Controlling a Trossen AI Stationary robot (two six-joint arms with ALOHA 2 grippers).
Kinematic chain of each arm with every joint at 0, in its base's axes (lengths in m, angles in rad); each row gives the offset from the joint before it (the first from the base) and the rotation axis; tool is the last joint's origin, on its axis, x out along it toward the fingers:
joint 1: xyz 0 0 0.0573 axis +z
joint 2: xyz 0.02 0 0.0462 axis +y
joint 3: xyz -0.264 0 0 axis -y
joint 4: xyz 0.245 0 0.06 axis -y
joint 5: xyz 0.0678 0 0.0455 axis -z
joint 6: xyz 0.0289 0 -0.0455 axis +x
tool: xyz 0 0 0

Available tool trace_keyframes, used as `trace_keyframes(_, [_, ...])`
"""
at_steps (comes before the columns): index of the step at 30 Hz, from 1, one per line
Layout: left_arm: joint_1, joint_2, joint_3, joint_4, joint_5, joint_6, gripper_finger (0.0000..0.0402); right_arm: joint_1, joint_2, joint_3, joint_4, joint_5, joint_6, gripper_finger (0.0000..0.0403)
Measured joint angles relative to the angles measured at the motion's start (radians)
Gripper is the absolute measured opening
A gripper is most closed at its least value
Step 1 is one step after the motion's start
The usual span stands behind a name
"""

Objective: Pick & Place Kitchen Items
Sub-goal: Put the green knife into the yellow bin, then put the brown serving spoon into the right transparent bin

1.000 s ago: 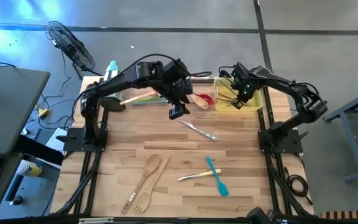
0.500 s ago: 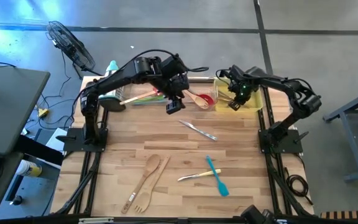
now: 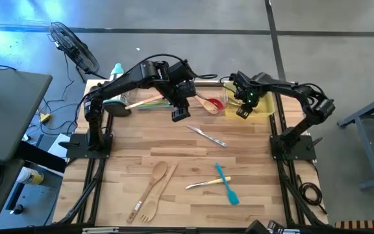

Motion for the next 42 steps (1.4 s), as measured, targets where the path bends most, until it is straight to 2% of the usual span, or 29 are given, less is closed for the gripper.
trace_keyframes(6, [-0.041, 0.000, 0.000, 0.000, -0.003, -0.001, 0.0244, 0.041, -0.001, 0.000, 0.016, 0.178, 0.032, 0.0194])
trace_keyframes(11, [-0.074, 0.000, 0.000, -0.015, -0.004, -0.031, 0.0244, 0.072, -0.038, 0.000, 0.030, 0.268, 0.042, 0.0233])
trace_keyframes(22, [-0.172, 0.000, 0.000, -0.146, -0.010, -0.201, 0.0244, 0.114, -0.239, 0.000, 0.099, 0.400, 0.017, 0.0247])
trace_keyframes(27, [-0.236, 0.001, 0.000, -0.224, -0.009, -0.316, 0.0244, 0.119, -0.355, 0.000, 0.100, 0.387, 0.023, 0.0247])
trace_keyframes(29, [-0.269, 0.001, 0.000, -0.231, -0.004, -0.371, 0.0244, 0.120, -0.404, 0.000, 0.095, 0.336, 0.040, 0.0247])
trace_keyframes(33, [-0.352, -0.007, 0.000, -0.228, 0.044, -0.496, 0.0244, 0.120, -0.494, 0.000, 0.095, 0.152, 0.094, 0.0247])
trace_keyframes(36, [-0.417, -0.011, 0.000, -0.229, 0.035, -0.613, 0.0244, 0.120, -0.541, 0.000, 0.095, 0.002, 0.117, 0.0247])
trace_keyframes(39, [-0.481, -0.009, 0.000, -0.228, -0.026, -0.722, 0.0244, 0.120, -0.571, 0.000, 0.096, -0.182, 0.126, 0.0247])
trace_keyframes(42, [-0.535, -0.010, 0.000, -0.229, -0.071, -0.830, 0.0244, 0.120, -0.586, 0.000, 0.102, -0.410, 0.122, 0.0247])
